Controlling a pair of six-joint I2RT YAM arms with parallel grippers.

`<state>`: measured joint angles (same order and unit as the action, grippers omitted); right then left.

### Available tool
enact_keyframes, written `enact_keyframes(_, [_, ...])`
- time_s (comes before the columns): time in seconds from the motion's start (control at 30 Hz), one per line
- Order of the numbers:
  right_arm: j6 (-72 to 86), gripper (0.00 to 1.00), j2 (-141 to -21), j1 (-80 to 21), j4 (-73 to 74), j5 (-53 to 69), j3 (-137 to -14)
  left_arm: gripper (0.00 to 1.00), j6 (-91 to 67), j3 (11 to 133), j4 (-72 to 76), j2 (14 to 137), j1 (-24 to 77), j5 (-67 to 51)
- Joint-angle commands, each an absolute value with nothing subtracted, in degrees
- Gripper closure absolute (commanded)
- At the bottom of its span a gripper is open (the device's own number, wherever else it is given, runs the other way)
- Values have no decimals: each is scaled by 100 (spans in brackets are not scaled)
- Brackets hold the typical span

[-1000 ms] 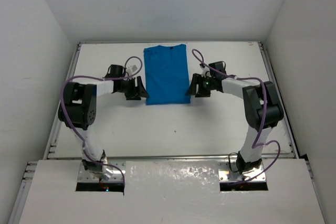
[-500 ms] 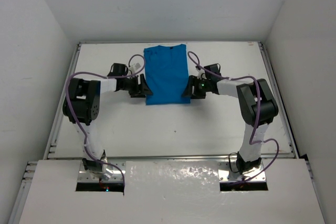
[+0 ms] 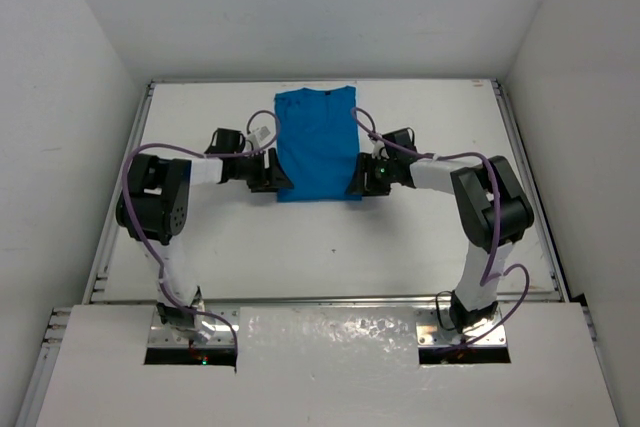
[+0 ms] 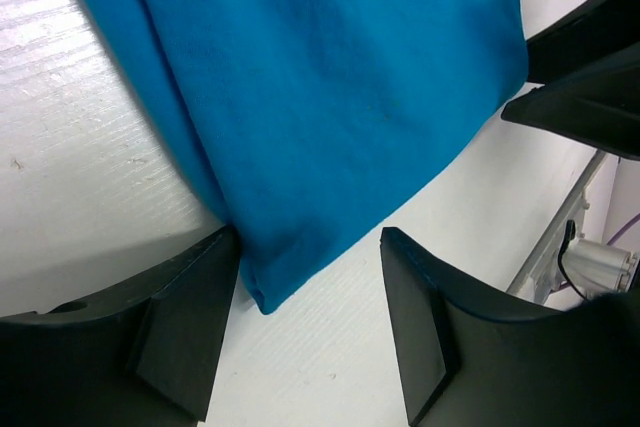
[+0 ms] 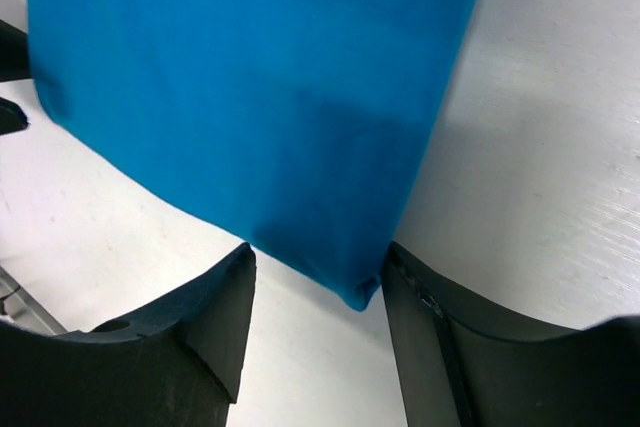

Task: Fold and stack the t-shirts
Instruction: Grab one side of the 2/3 rectangular tshirt with both arms

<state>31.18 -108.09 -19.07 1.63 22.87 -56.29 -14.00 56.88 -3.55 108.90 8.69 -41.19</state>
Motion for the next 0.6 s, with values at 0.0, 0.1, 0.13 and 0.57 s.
enact_keyframes(0.0, [2918,47,-10845,-1934,720,1916,-5607,42,-1283,5379,-713,11022,940,-3551])
enact_keyframes(0.1, [2857,49,-10881,-1942,879,1723,-5660,45,-1336,5388,-694,11021,940,-3533])
enact_keyframes(0.13, [2856,50,-10872,-1951,931,1662,-5651,46,-1345,5396,-703,11039,940,-3542])
enact_keyframes(0.57, [2743,100,-10565,-2197,1142,1450,-5695,100,-1503,4984,-615,10653,967,-3858])
